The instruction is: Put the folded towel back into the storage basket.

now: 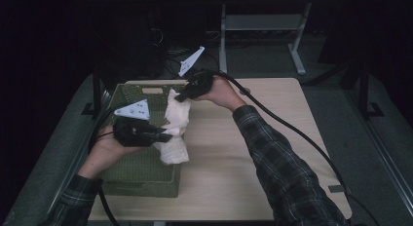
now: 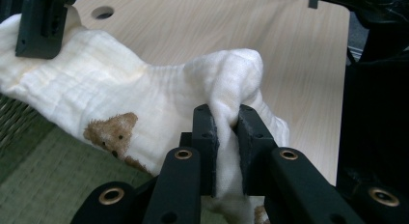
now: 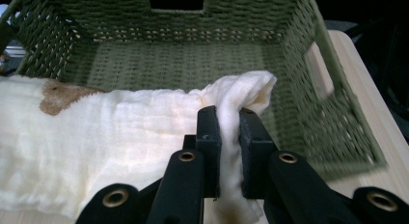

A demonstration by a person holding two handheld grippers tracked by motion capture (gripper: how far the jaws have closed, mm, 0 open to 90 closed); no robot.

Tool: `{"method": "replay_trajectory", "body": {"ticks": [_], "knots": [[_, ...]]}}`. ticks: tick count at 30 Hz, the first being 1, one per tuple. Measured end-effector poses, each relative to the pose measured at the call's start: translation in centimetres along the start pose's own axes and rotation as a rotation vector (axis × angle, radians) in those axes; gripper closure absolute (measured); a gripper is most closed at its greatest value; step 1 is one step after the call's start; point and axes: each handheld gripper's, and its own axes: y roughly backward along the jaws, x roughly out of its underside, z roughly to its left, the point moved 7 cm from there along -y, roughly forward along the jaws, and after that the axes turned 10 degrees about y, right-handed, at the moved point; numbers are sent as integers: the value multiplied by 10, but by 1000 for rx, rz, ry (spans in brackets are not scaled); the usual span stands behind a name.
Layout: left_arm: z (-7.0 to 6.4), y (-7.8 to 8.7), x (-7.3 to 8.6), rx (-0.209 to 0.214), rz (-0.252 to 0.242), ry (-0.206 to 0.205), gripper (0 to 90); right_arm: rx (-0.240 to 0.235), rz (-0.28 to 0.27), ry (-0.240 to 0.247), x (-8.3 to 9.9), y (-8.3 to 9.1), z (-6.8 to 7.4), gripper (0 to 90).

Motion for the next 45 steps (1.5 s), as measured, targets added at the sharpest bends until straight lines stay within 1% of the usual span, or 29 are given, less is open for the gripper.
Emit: {"method": "replay_trajectory", "body": {"ticks": [1, 3, 4, 5, 7, 10, 13, 17, 19, 21, 24, 25, 26, 30, 32, 34, 37, 39, 45], "knots": [[2, 2, 3, -1, 0, 5, 793, -3, -2, 7, -3, -4, 0, 810], [7, 10, 12, -15, 1, 20, 794, -9, -9, 4, -8, -12, 1, 811], [8, 11, 14, -15, 1, 24, 793, -12, -15, 6, -11, -18, 0, 811], [10, 14, 18, -20, 3, 27, 793, -14, -16, 5, -12, -20, 0, 811], [11, 17, 24, -25, 9, 29, 793, -18, -17, 11, -15, -28, 1, 811], [15, 20, 32, -28, 15, 34, 792, -28, -16, 0, -18, -37, 3, 811], [18, 23, 40, -32, 23, 40, 792, -35, -27, -4, -21, -46, 4, 811], [18, 19, 48, -10, 25, 54, 790, -47, -12, 1, -20, -54, 6, 811], [17, 12, 51, 3, 42, 44, 788, -50, 0, 11, -19, -55, 8, 811], [16, 7, 53, 1, 59, 38, 783, -55, 4, 8, -17, -55, 9, 811], [13, 2, 55, 19, 64, 35, 779, -56, 7, 10, -16, -56, 11, 811], [13, 1, 55, 25, 68, 28, 767, -57, 9, 13, -15, -57, 13, 811], [12, -1, 55, 26, 67, 26, 730, -56, 14, 18, -15, -58, 13, 811], [13, -5, 52, -2, 50, 14, 489, -58, 20, 16, -12, -60, 13, 811], [13, -6, 51, 0, 40, 12, 448, -61, 23, 12, -12, -60, 13, 811], [13, -7, 49, -6, 28, 13, 408, -56, 26, 20, -11, -61, 11, 811], [14, -9, 47, 2, 12, 23, 377, -51, 30, 12, -10, -60, 7, 811], [14, -11, 46, 7, 0, 33, 374, -43, 29, 4, -8, -58, 2, 811], [14, -15, 43, 18, -7, 36, 373, -40, 30, -9, -3, -62, -9, 810]]}}
